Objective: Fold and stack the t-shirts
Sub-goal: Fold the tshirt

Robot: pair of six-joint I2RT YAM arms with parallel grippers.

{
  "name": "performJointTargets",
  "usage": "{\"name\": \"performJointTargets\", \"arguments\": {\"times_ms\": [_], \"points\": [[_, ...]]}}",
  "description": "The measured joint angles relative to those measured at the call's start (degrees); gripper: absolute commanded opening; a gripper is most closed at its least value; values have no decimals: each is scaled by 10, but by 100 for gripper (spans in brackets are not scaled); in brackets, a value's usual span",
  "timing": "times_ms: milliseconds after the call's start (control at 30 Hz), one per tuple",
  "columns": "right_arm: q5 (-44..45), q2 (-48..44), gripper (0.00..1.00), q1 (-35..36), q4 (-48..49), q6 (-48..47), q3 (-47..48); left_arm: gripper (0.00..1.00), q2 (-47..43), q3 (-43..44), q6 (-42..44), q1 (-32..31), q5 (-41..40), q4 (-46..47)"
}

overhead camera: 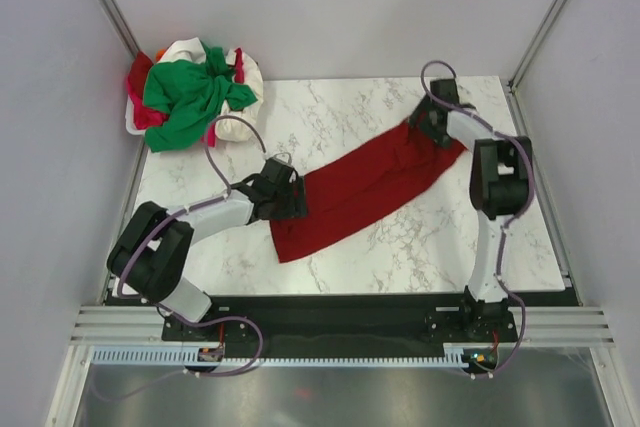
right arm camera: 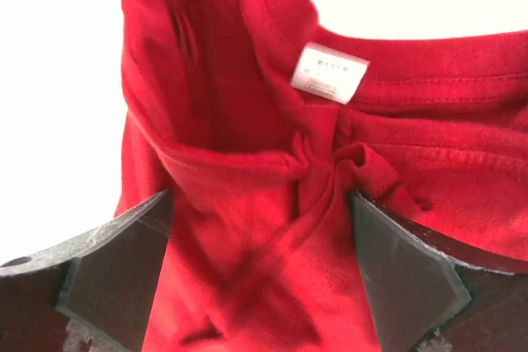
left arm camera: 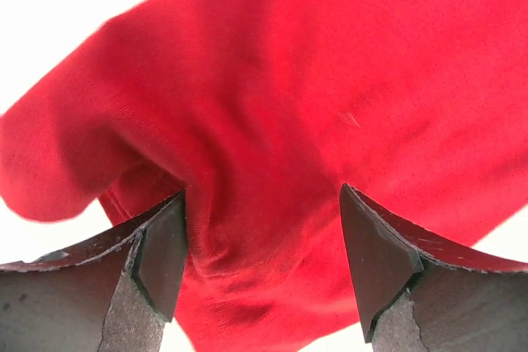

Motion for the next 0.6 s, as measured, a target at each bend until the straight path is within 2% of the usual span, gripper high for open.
{"name": "performJointTargets", "arguments": {"times_ms": [33, 167, 233, 300, 400, 600], "points": [[0, 65, 95, 10, -23, -3, 101, 78, -3, -4, -12, -12, 7, 4], [-52, 236, 98, 47, -37, -32, 374, 78, -23, -29, -40, -103, 22, 23], [-112, 296, 98, 64, -26, -45, 466, 78, -33, -38, -48, -172, 30, 25], [-160, 319, 98, 76, -7, -52, 495, 79, -37, -42, -90, -235, 65, 36], [-229, 319, 98, 90, 24, -58, 488, 80, -36, -38, -176, -296, 121, 42], [-299, 277, 98, 89, 48, -92, 447, 84, -63, 9, -244, -317, 170, 41]]}}
